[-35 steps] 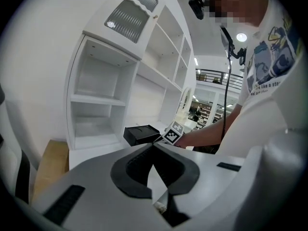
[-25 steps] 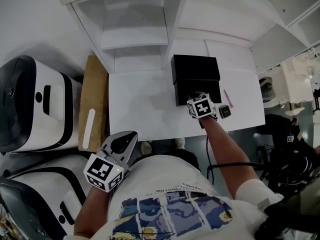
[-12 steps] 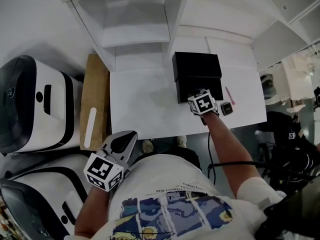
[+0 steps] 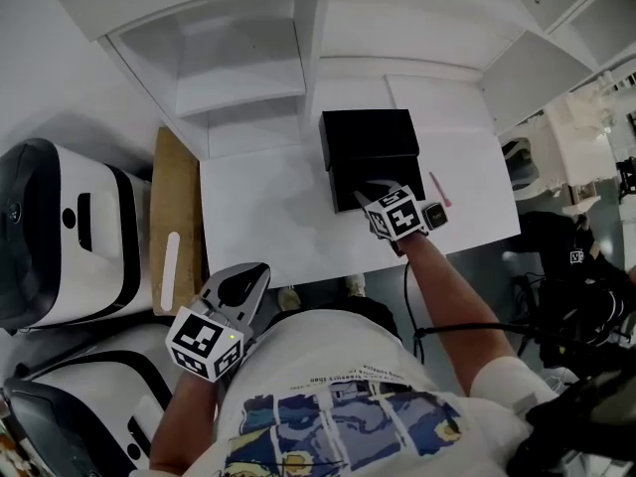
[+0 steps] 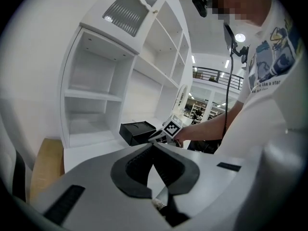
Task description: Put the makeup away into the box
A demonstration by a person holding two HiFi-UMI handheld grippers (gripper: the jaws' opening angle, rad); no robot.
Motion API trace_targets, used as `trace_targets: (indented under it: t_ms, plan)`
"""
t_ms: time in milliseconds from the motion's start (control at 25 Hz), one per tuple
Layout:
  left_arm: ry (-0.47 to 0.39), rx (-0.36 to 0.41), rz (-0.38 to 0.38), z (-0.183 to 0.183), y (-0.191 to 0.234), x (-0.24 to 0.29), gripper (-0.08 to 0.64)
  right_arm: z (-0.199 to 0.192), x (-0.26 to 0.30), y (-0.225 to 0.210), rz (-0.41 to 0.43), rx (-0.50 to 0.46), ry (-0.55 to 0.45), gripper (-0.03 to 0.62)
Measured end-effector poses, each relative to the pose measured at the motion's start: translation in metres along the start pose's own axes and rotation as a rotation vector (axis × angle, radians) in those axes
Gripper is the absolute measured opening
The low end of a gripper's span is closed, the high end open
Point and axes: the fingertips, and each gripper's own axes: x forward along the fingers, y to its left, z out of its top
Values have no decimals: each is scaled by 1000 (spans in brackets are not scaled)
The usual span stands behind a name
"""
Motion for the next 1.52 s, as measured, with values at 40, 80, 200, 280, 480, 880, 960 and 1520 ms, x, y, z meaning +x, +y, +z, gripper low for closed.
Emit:
trace_targets:
  t_ms: [40,80,200,280,480,880,960,1520]
  plan:
    - [1,1,-6,2,-3,5,14,2,-6,0,8,2,-21,97]
    - [3,4,-13,4,-6,10,14,4,-13,-1,14,3,-40,96]
    - [4,21,-36,14,-17,24,14,6,-36,-2,22,12,-91,80]
    - [3,30,-49,19,-22,33,14,8,-51,-1,29,25,-128,60]
    - [17,45,-86,27,-37,56,14,-3,-87,2,59,53,-171,29]
    - [46,65,-111,40,-68,99,14,-76,-138,-60,-31,113,-137,31]
    - [50,68,-111,41,-74,107,14,-89,-144,-79,-54,126,-127,31]
    - [74,70,-34,54,-93,154,15,-163,-121,-194,-146,105,21,77]
